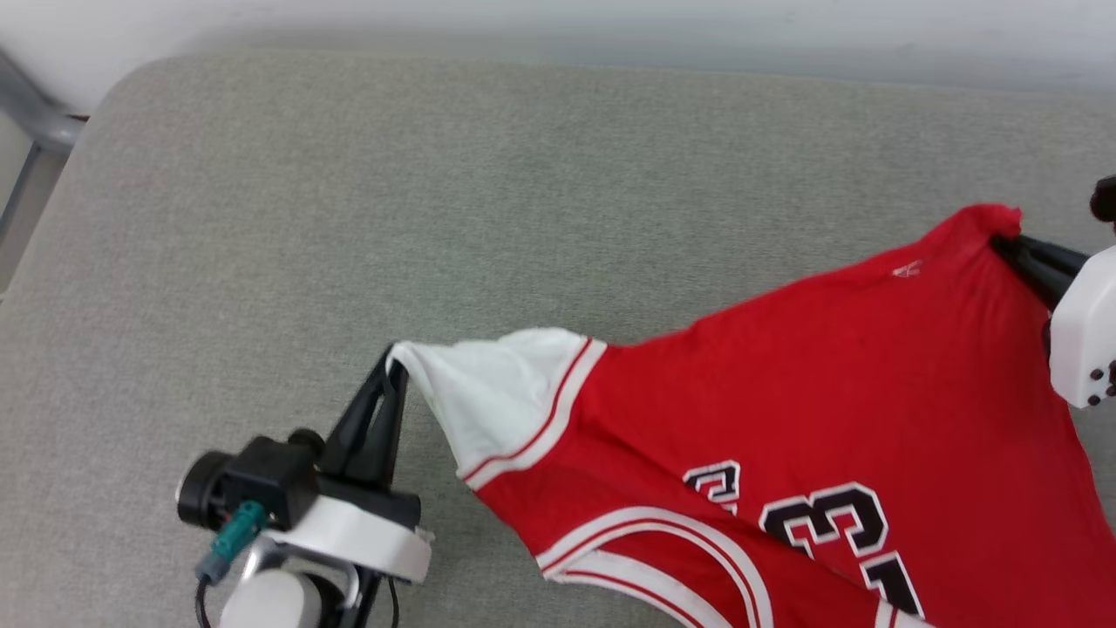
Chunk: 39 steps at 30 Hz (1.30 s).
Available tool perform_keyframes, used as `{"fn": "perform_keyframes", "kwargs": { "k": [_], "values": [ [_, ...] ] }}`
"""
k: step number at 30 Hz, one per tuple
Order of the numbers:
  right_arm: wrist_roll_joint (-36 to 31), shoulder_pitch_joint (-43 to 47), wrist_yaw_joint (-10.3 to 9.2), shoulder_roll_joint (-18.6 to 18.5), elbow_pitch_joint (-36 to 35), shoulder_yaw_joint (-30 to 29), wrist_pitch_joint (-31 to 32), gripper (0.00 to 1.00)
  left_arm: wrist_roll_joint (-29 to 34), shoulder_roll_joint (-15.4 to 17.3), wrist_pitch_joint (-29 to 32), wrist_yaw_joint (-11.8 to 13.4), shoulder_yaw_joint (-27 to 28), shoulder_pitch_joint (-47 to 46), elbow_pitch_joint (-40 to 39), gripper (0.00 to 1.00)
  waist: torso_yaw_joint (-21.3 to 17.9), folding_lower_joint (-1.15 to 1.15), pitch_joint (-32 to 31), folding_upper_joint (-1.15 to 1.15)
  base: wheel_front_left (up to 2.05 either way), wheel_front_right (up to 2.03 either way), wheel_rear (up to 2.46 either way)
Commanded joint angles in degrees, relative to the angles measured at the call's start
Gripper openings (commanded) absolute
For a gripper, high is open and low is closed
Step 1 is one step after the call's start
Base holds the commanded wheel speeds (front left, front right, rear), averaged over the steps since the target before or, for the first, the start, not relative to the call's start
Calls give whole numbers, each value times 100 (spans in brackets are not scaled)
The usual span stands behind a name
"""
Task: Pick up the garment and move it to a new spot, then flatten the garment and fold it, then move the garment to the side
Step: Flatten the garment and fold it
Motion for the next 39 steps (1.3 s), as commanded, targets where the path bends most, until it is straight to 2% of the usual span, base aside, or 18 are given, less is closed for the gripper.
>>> {"fn": "perform_keyframes", "kwargs": {
  "k": [1, 6, 11, 21, 26, 32, 39],
  "values": [
    [-5, 59, -4, -15, -64, -82, -85, 0, 10, 23, -29, 15, 34, -162, -78, 0, -104, 0, -83, 0, 0, 0, 0],
    [-151, 133, -4, 70, -458, -529, -353, 0, 29, 135, -29, -28, 179, -779, -310, 0, -295, 0, -178, 0, 0, 0, 0],
    [-527, -64, -4, 337, -786, -1219, -595, 0, 106, 311, 138, -94, 226, -1753, -544, 0, -471, 0, -96, 0, 0, 0, 0],
    [-1163, -1187, -4, 839, -1141, -2038, -354, 0, 57, 538, 656, -240, 240, -4392, -545, 0, -710, 0, 559, 0, 0, 0, 0],
    [-1331, -2203, -4, 967, -854, -2178, -203, 0, -1, 672, 829, -304, 184, -5807, -83, 0, -800, 0, 1070, 0, 0, 0, 0],
    [-1718, -3574, -4, 1152, -179, -2088, -315, 0, 10, 880, 772, -349, 30, -7448, 951, 0, -870, 0, 1631, 0, 0, 0, 0],
    [-2195, -5032, -4, 1414, 768, -1959, -872, 0, 53, 1046, 473, -359, -261, -9068, 2092, 0, -951, 0, 2055, 0, 0, 0, 0]
  ]
}}
